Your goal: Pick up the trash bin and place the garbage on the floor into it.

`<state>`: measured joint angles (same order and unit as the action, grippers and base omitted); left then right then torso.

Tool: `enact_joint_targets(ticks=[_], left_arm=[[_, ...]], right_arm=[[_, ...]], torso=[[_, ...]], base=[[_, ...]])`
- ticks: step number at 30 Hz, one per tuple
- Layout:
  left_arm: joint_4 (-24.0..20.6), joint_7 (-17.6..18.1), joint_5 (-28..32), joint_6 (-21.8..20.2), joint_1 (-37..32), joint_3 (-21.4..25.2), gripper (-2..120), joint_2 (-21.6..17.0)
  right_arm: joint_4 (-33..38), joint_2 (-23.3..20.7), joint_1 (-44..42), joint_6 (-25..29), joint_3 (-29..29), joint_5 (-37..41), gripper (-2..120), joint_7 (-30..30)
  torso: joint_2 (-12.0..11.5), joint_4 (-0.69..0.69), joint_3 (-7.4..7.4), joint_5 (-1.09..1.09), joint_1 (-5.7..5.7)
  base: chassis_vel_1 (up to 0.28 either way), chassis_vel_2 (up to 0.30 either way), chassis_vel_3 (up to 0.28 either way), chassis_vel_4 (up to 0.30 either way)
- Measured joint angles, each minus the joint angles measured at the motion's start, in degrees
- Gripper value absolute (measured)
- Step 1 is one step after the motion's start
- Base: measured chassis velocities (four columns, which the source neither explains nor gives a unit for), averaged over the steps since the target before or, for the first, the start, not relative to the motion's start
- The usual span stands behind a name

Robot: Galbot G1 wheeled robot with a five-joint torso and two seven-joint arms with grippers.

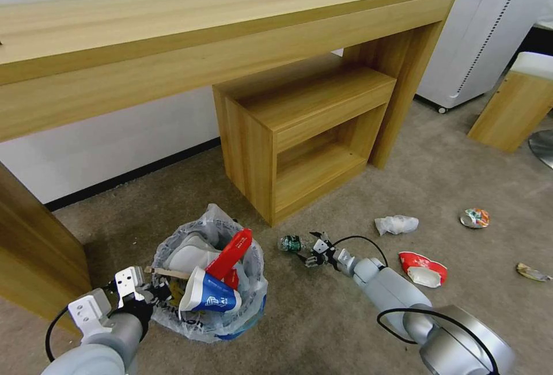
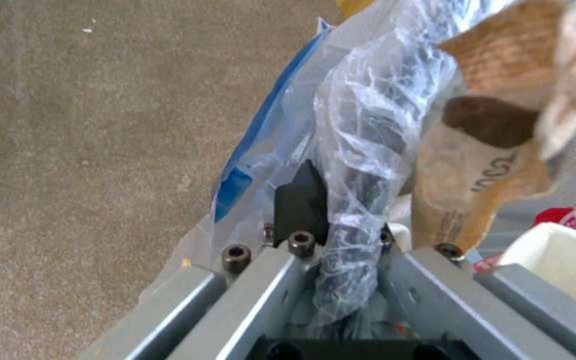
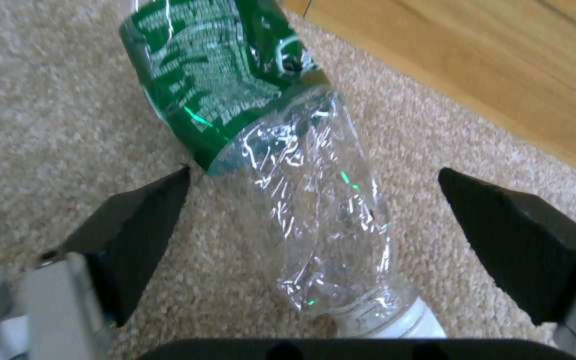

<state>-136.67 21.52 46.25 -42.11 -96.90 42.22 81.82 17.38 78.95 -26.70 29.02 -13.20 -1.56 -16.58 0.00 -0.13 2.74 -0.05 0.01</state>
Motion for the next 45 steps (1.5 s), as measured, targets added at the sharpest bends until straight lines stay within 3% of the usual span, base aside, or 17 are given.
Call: enact_joint_targets(ticks=[10,22,24,32,41,45], left_arm=[[-0.72,-0.04,0.11,0.16,-0.54,0.04,0,0.2],[-1.2,-0.26,-0.09,0.59,-1.15,0.03,0,0.46],[-1.2,-0.29,-0.18,0.72,-1.13,0.03,0,0.53],[-0.41,-0.33,-0.31,0.82,-0.51,-0.14,0,0.63],[1.38,-0.43,-0.8,0.83,0.33,-0.15,0,0.57],[2.22,-0.49,-1.28,0.83,0.64,-0.43,0,0.78]], right_arm=[[-0.53,0.86,-0.28,-0.76,0.08,-0.46,86,0.87],[-1.23,1.07,-0.3,-1.4,0.6,-0.73,49,0.73],[-1.34,1.09,-0.26,-1.45,0.76,-0.67,38,0.76],[-1.1,1.08,-0.41,-1.11,1.18,-0.16,19,0.01],[2.57,-0.53,-1.87,5.03,1.93,4.89,13,-5.77],[9.41,-3.18,-3.72,5.73,1.12,9.54,11,-6.51]], torso=[[0.0,0.0,0.0,0.01,0.0],[0.0,0.0,0.0,0.0,0.0],[0.0,0.0,-0.01,0.0,0.0],[0.0,-0.01,-0.01,-0.01,0.0],[0.0,0.01,0.0,0.02,0.0],[0.0,0.01,0.01,0.02,0.0]], base=[[0.0,0.0,0.0,0.0],[0.0,0.0,0.0,0.0],[0.0,0.0,0.0,0.0],[0.0,0.0,0.0,0.0],[0.0,0.0,0.0,0.0],[0.0,0.0,0.0,0.0]])
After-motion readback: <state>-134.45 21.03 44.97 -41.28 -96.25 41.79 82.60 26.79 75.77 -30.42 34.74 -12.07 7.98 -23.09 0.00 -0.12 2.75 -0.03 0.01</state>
